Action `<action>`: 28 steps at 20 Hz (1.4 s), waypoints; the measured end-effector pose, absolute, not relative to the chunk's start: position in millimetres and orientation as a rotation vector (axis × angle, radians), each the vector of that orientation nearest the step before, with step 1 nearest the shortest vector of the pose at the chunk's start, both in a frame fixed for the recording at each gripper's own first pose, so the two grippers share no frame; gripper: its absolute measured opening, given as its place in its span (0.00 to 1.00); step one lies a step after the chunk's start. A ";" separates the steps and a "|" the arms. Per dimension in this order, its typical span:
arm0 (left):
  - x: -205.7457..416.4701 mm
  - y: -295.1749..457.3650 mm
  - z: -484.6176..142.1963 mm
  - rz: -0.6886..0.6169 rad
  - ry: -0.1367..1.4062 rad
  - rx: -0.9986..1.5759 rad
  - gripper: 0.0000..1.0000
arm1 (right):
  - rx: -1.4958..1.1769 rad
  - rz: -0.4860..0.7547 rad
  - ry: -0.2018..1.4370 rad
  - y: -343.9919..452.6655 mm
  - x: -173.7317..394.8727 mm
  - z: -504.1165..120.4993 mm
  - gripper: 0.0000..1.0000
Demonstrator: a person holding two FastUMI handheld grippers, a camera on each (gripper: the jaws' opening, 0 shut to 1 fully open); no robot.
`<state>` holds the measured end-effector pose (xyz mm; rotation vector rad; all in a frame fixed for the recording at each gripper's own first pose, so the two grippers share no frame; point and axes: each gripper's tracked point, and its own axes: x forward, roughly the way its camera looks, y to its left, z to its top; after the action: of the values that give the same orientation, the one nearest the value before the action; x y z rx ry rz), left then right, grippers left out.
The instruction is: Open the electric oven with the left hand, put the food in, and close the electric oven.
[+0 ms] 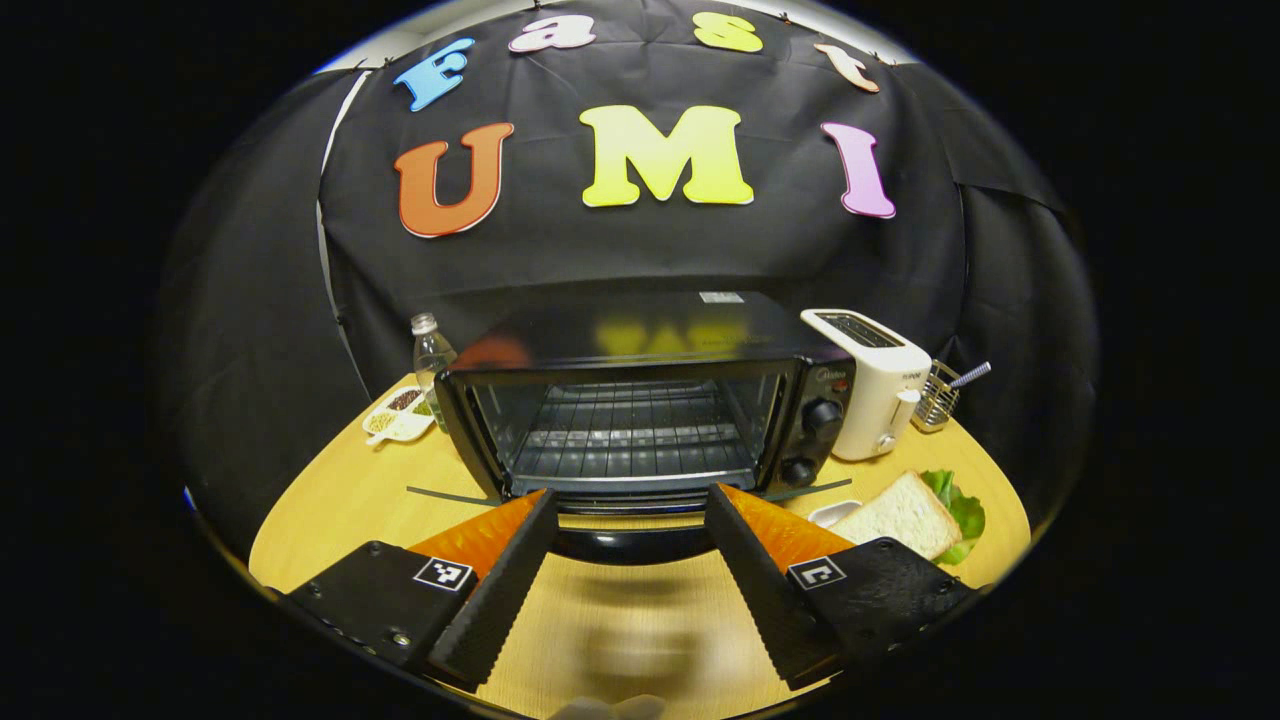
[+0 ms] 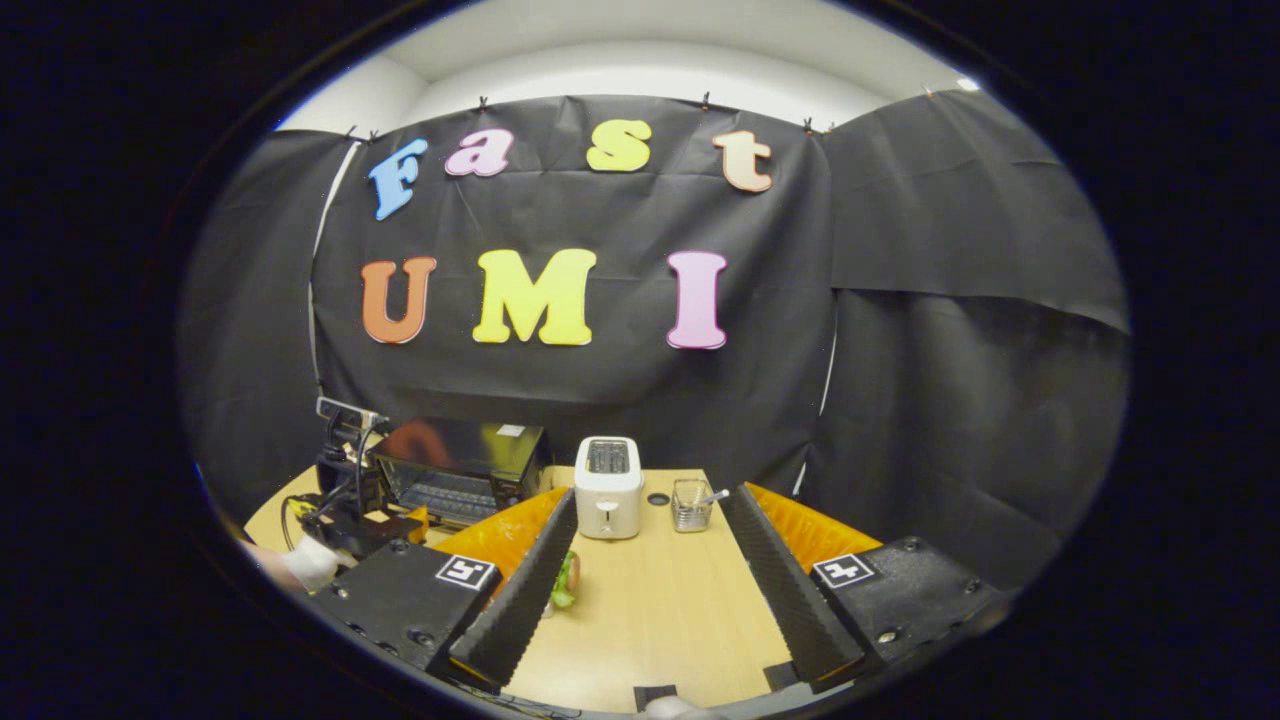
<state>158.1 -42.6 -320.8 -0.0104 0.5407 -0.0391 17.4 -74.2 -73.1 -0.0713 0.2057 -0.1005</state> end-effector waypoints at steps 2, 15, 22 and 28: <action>146.2 -43.6 -330.8 -0.046 0.564 -0.015 0.99 | -0.075 -0.098 0.207 -74.7 15.6 -75.0 0.91; 95.1 -48.6 -427.1 -0.057 0.825 -0.068 0.96 | -0.118 -0.083 0.248 -76.9 17.5 -87.3 1.00; 96.2 -47.5 -417.4 -0.038 0.795 -0.066 0.94 | -0.112 -0.047 0.290 -81.3 33.6 -108.6 0.92; 70.8 -24.0 -340.8 -0.018 0.630 -0.041 0.96 | -0.033 0.072 0.418 -62.1 62.5 -179.0 0.92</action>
<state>70.8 -24.0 -340.8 -0.0411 0.6297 -0.0180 62.5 -62.1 -179.0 -0.0326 0.4182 0.0722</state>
